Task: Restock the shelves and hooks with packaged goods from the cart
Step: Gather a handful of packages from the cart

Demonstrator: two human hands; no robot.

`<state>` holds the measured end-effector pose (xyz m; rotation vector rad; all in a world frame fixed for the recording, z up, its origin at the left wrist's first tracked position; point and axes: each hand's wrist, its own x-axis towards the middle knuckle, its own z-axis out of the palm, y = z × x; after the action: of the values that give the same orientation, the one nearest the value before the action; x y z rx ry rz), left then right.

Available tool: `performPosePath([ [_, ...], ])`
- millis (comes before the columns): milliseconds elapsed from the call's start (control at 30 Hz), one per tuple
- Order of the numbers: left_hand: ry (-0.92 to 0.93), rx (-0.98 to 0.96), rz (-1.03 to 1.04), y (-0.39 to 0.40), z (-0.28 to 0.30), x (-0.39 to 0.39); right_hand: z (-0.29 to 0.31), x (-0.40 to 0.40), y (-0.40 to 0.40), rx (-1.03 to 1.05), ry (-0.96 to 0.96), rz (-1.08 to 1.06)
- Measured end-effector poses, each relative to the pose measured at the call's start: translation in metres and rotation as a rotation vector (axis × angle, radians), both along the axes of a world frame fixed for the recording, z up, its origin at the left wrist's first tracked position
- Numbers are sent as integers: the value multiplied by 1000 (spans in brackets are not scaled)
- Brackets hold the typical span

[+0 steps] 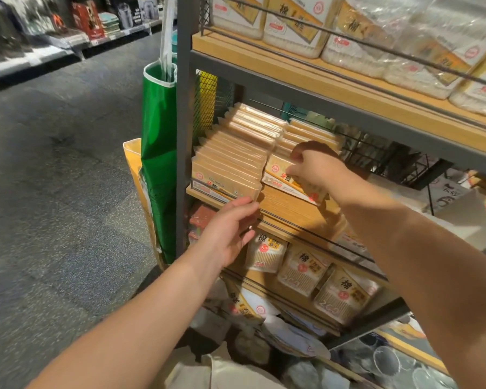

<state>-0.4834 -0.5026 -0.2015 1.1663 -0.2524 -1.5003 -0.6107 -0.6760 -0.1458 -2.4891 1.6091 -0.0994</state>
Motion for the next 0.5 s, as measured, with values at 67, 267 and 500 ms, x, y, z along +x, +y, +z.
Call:
performPosePath([
  [67,8,1,-46,3,-2,0,4,-2,8,-26,-40,16],
  [267,65,2,-222,10,5,-11,30,-31,60,20,-257,-39],
  [500,-198,-106,-662,27,0,-60,-5,-113,188,-11,-414,-374],
])
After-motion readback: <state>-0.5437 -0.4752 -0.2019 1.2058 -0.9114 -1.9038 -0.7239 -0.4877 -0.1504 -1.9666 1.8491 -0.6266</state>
